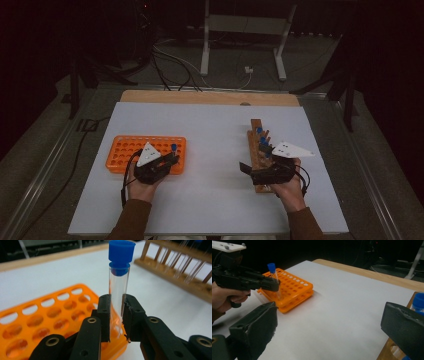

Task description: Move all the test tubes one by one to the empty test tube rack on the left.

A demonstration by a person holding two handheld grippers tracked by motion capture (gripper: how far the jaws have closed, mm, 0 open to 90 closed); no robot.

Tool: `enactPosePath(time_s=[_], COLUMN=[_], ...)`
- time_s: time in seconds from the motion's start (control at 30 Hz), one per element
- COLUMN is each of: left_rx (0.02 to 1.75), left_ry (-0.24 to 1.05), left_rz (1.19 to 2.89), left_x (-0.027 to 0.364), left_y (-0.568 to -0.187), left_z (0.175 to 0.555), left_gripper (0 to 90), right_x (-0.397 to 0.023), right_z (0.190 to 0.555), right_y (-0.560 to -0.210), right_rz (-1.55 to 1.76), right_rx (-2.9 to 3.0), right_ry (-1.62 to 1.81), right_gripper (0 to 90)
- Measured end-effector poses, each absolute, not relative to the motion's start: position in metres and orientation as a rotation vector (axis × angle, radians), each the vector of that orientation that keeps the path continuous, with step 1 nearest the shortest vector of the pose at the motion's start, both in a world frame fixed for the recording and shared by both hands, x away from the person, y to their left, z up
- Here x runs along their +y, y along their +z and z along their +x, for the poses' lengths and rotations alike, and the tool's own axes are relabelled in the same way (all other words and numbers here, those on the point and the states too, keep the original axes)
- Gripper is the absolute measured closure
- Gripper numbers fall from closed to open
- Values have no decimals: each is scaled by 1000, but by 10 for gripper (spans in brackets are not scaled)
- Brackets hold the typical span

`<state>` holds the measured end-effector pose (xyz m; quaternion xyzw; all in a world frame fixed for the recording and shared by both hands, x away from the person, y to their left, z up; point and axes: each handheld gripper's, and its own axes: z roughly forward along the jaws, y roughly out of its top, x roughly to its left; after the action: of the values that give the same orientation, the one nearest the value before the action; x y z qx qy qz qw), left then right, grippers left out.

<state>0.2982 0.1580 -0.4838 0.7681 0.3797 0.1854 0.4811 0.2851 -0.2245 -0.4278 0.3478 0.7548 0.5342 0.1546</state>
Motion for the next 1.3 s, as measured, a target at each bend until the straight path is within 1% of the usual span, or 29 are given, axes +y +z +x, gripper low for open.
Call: enactPosePath(time_s=[0.1, 0.23, 0.33, 0.83, 0.9, 0.97, 1.0, 1.03, 1.07, 1.3], left_rx=[930, 919, 902, 921, 936, 946, 952, 956, 958, 963], left_ry=[462, 471, 496, 505, 502, 500, 502, 491, 479, 491], left_rz=[1935, 1960, 2027, 2019, 2006, 1998, 1992, 1981, 1967, 1849], left_x=[154, 154, 150, 147, 148, 151, 152, 154, 156, 169], left_y=[-488, -488, -492, -492, -493, -493, -493, -492, -491, -479], left_z=[298, 297, 296, 295, 295, 295, 295, 295, 295, 287], left_gripper=[778, 777, 777, 774, 676, 622, 622, 583, 563, 474], right_x=[-225, -226, -226, -226, -226, -227, -227, -227, -227, -234], right_z=[285, 285, 285, 284, 284, 285, 285, 285, 285, 285], right_y=[-430, -431, -432, -430, -430, -430, -430, -430, -430, -428], right_rz=[1000, 1002, 1009, 998, 999, 999, 999, 1001, 1001, 1007], right_rx=[2167, 2168, 2166, 2154, 2151, 2148, 2148, 2145, 2143, 2105], right_ry=[1530, 1528, 1527, 1500, 1500, 1501, 1501, 1500, 1495, 1477], right_gripper=[9, 9, 9, 9, 9, 9, 9, 9, 9, 9])
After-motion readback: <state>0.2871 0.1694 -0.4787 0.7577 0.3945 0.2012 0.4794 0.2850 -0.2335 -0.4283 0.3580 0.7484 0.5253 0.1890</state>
